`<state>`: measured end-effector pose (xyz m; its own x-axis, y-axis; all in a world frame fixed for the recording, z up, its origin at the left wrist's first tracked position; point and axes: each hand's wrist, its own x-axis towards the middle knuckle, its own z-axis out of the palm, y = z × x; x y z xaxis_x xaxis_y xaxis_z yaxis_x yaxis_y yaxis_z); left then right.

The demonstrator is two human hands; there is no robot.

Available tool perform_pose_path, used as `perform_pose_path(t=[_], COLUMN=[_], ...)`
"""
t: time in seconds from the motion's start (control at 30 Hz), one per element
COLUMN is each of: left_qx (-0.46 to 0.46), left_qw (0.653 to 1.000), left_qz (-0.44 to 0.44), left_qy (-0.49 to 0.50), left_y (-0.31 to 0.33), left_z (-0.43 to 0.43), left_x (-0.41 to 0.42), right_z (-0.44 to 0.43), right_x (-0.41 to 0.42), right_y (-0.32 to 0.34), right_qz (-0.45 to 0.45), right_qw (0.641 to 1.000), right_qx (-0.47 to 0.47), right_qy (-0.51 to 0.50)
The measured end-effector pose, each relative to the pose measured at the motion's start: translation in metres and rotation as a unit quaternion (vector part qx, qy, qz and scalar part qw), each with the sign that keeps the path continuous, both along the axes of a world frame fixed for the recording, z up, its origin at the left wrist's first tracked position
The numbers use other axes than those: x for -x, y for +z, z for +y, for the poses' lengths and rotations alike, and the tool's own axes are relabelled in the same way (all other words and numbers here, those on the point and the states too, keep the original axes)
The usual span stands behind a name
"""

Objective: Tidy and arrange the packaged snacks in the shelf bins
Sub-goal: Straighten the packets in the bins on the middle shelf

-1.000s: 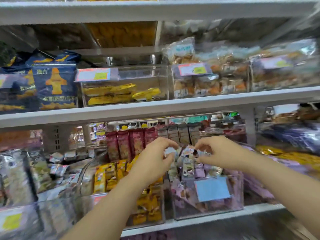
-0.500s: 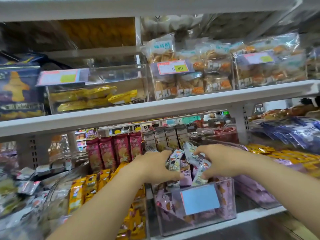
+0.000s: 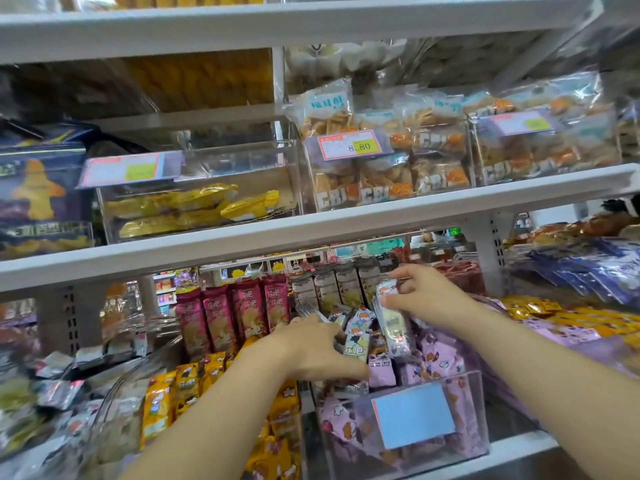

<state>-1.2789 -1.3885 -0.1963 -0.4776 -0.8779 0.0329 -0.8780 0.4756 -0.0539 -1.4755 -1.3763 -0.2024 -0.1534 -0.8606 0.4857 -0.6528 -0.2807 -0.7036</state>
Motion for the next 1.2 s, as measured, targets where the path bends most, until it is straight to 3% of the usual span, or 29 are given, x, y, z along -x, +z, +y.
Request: perform_pose_path(t=[0.27,0.5,0.83,1.2], left_qx=[0.008,-0.042,-0.116,0.014], left_qw=[0.996,0.988,0.964,0.991], left_qz=[0.075,0.122,0.204,0.108], left_qy=[-0.052,-0.081,-0.126,-0.083], left_y=[-0.003,0.004,0.004,-0.002], left_z=[-0.005,-0.005,-0.009,0.006], left_x=[-0.007,-0.009,-0.017,-0.022], right_z=[-0.019,-0.031,-0.033,-0.034], right_x=[-0.009,-0.012,-0.013,-0.016], right_y=[0.004,0.008,0.005,0.001], right_qz=[0.049,0.135,0.166,0.171], right_qw=[0.996,0.971,0.972,0.973], right_qx=[-0.072,-0.197,-0.165,-0.152], right_qy=[-0.013,-0.004,0.0,-0.012])
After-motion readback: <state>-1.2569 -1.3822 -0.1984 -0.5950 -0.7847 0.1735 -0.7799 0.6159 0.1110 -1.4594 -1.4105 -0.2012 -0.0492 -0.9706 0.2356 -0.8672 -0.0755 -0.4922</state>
